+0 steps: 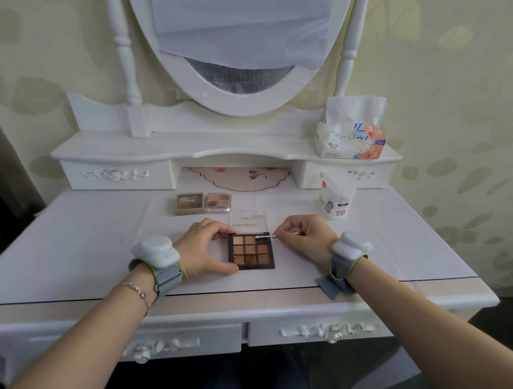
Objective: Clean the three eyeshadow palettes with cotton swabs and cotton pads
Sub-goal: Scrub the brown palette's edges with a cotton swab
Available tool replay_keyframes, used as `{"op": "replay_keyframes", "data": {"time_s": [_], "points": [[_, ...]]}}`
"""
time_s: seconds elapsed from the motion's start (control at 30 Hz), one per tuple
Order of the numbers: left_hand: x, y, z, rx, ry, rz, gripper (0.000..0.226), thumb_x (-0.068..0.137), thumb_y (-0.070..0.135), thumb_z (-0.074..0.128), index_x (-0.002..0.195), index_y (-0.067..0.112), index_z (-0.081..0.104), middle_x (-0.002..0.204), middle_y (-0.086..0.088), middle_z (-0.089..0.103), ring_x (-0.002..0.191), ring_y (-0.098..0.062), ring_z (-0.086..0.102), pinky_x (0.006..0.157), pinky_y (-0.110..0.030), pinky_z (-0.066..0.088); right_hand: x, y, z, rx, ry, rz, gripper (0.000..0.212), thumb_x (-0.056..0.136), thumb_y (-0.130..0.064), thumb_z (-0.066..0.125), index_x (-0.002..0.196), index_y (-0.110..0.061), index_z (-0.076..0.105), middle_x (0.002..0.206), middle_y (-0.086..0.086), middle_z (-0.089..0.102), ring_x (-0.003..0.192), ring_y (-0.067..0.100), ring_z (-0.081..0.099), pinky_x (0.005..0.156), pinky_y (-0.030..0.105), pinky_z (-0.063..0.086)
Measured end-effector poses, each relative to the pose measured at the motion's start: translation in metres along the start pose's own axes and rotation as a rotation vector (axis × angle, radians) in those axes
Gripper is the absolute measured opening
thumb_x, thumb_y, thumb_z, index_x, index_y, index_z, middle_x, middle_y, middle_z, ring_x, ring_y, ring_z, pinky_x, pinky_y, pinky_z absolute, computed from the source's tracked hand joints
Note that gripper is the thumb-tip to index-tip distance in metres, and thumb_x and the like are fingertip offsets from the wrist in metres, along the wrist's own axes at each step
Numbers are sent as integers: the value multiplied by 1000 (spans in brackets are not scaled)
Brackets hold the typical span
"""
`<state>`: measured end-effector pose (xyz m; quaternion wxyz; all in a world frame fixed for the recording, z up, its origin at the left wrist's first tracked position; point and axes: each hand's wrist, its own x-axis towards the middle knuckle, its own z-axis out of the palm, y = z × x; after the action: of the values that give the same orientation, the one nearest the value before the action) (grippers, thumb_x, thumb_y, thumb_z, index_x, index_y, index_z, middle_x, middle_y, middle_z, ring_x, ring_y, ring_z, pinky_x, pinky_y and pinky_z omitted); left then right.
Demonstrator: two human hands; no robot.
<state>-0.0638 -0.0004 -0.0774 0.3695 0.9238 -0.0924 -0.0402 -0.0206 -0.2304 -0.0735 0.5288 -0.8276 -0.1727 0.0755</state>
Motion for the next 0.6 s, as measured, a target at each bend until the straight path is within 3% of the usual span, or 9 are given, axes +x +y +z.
{"op": "replay_keyframes", "data": {"time_s": [0.17,0.33,0.5,0.6], "points": [[0,1,-1,7,-5,1,96,35,63,60,124,26,49,114,8,43,113,-9,39,93,-17,30,-3,-2,-3,14,-88,23,23,86,-3,61,67,-16,65,44,-12,37,41,0,25,42,13,20],[-1,0,0,9,2,-2,98,35,63,59,124,25,49,114,9,42,112,-8,38,92,-16,29,-7,-3,-1,30,-63,22,19,88,-7,61,71,-15,65,40,-14,42,40,0,28,44,13,21],[-1,1,-1,24,2,2,99,35,64,58,125,25,49,114,8,42,111,-8,38,92,-17,29,-9,-7,-4,0,-158,39,24,85,-5,63,65,-17,66,46,-9,35,43,2,24,44,13,21],[-2,1,-1,29,-1,-3,100,35,64,58,126,25,48,114,8,41,112,-8,37,96,-20,31,-12,-6,-2,46,-127,33,20,86,-4,62,68,-13,67,48,-6,36,42,1,25,44,11,23]]}}
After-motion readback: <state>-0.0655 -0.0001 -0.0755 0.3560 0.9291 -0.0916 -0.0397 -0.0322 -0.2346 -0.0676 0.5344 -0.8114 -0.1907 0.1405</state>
